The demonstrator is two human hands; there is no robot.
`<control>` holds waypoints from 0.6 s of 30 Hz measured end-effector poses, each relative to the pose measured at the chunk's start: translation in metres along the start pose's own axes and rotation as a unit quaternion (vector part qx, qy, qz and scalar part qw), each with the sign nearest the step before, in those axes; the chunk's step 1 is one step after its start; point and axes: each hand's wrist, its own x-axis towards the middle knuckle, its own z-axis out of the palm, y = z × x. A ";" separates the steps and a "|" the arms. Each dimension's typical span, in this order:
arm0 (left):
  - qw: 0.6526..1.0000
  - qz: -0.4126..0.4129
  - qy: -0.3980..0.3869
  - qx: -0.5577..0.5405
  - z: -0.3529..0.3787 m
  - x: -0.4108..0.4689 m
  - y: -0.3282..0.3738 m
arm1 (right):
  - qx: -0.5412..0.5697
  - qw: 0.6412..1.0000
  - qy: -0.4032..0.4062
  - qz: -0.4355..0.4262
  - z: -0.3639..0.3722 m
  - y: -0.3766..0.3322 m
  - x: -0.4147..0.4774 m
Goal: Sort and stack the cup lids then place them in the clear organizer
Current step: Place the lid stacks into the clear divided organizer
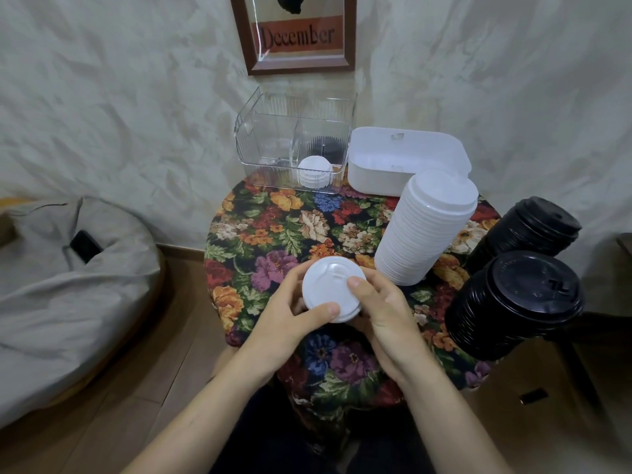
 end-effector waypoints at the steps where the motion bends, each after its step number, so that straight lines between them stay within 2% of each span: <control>1: 1.000 0.004 0.005 -0.002 -0.001 0.002 0.001 | 0.007 1.000 0.004 0.001 0.002 0.000 0.001; 8: 1.000 0.004 -0.011 0.006 -0.011 0.011 0.001 | 0.019 1.000 0.002 0.021 0.008 0.003 0.005; 18: 0.998 -0.012 -0.040 0.056 -0.028 0.024 0.005 | -0.061 0.998 -0.005 0.008 0.008 -0.003 0.017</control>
